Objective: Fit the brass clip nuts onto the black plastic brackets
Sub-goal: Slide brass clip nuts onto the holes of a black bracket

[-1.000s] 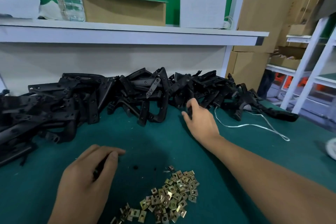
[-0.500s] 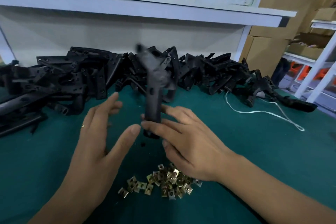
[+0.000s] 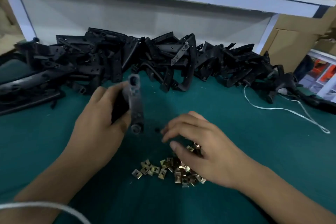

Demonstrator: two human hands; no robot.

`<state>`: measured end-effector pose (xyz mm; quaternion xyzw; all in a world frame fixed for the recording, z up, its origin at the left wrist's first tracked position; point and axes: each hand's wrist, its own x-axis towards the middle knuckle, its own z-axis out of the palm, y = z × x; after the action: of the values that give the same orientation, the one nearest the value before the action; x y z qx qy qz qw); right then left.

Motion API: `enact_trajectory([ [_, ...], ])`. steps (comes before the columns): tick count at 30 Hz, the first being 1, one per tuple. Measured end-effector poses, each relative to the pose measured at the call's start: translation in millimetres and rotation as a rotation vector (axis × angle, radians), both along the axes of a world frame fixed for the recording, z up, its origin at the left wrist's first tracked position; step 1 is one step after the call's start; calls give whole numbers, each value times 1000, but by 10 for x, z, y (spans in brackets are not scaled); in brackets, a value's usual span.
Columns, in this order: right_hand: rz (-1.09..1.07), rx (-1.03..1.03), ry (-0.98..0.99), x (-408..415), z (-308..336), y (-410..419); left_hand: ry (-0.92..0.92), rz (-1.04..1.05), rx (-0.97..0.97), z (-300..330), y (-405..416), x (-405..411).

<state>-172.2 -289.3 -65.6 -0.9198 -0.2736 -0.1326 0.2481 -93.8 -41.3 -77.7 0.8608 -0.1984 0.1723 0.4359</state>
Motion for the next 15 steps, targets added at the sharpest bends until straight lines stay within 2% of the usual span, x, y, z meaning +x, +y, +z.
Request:
enact_trajectory([
  [2, -38, -51, 35, -8, -62, 16, 33, 52, 134, 8, 18, 15],
  [6, 2, -57, 63, 34, -95, 217, 62, 99, 180, 27, -42, 24],
  [10, 26, -62, 103, 51, -97, 325, 34, 179, 357, -27, -90, 62],
  [15, 140, -41, 93, -37, -66, 397, 63, 215, 389, -57, -93, 104],
])
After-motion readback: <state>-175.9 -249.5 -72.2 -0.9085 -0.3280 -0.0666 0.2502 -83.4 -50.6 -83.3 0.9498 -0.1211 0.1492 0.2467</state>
